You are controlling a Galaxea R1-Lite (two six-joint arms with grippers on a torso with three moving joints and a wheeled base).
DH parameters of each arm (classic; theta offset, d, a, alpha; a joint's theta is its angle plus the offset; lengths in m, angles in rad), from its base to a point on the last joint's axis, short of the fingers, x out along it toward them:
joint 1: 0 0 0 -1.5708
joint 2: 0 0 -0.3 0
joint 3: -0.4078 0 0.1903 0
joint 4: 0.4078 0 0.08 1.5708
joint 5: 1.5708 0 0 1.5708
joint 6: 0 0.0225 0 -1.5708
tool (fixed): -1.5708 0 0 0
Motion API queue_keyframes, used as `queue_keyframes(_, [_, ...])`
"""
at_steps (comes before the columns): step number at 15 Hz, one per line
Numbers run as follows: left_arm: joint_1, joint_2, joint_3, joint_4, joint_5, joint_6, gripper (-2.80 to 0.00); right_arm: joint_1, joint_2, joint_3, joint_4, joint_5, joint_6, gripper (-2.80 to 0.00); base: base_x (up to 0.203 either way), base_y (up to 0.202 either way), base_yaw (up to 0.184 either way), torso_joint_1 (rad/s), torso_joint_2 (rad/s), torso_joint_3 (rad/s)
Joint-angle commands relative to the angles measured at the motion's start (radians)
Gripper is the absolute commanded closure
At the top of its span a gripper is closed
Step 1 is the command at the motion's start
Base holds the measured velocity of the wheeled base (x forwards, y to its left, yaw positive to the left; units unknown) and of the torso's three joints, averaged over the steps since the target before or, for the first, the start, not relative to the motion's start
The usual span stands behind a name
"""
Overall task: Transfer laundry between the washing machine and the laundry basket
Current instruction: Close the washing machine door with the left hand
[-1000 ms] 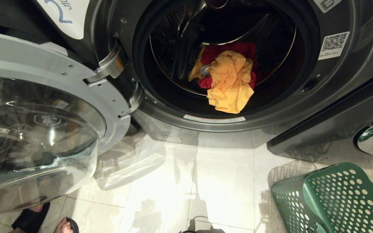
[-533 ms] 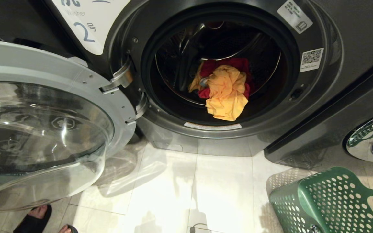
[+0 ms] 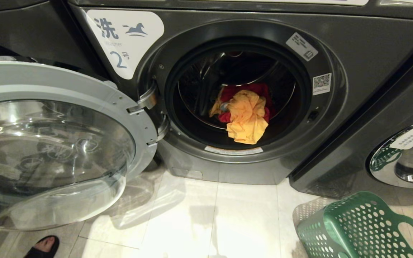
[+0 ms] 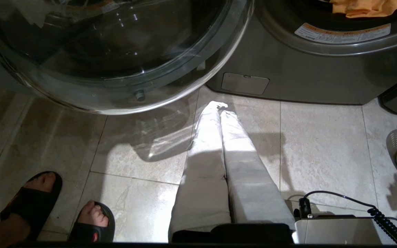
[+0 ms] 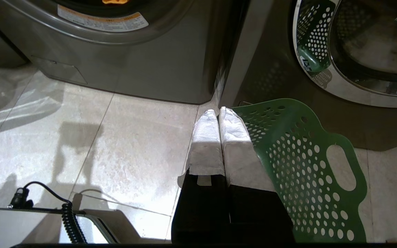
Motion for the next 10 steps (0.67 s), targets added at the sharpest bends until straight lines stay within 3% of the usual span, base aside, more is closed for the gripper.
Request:
queue_keyframes(1, [0.0,0.0,0.0,-0.001,0.0,-0.001,0.0,0.0,0.002,0.0,0.0,0.0,0.0,0.0,0.0,0.0,0.0,0.002,0.01,0.201])
queue_keyframes(10, [0.0,0.002,0.0,-0.001,0.0,0.0,0.0,0.0,0.002,0.001,0.001,0.001,-0.002,0.0,0.0,0.0,0.0,0.003,0.0,0.202])
